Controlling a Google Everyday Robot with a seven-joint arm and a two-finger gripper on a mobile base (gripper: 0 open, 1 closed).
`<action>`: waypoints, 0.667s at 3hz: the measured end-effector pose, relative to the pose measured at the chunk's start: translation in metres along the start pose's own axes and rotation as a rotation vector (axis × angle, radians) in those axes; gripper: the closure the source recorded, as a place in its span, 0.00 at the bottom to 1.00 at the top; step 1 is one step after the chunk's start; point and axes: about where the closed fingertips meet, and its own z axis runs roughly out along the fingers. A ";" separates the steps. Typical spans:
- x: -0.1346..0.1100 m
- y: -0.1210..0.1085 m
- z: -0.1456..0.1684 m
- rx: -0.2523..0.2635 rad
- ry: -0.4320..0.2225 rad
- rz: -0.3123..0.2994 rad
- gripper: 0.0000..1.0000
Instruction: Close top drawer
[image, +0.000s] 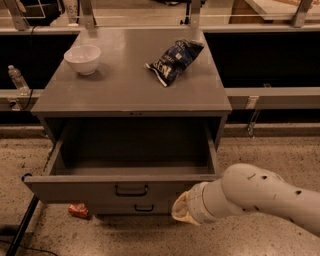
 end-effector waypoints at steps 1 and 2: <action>-0.002 -0.012 0.012 0.069 0.007 -0.057 1.00; -0.003 -0.025 0.013 0.133 0.027 -0.095 1.00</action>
Offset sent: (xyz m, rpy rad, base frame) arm 0.0463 0.0071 -0.0021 -0.0729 -0.2556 -0.0076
